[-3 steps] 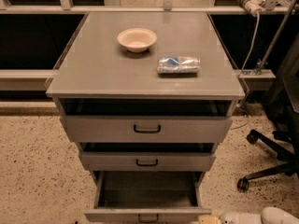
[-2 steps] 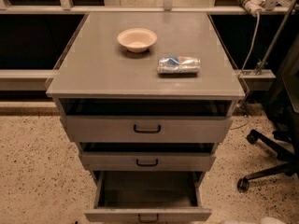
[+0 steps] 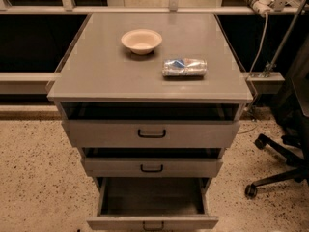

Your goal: Close bottom drawer

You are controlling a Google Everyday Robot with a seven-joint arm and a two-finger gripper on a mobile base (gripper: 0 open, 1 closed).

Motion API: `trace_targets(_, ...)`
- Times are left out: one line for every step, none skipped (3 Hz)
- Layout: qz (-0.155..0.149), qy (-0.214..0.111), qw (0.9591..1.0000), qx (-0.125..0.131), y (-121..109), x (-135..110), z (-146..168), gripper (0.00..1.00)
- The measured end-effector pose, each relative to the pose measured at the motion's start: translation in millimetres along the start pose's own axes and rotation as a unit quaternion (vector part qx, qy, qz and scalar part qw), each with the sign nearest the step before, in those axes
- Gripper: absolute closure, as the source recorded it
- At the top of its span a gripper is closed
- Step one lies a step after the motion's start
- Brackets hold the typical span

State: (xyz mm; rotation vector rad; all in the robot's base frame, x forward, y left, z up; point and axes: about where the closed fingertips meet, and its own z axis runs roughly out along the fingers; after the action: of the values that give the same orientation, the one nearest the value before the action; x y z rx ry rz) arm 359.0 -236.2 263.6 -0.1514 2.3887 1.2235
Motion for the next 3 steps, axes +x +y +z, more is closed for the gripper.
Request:
trace_targets(-0.024,-0.028,0.9992,-0.018,-26,-5,13,1.00)
trace_targets(-0.037,-0.041,0.9982,-0.022,-45,-18,24,1.00)
trace_targets(-0.049,-0.034,0.9981,-0.017,-58,-28,42,1.00)
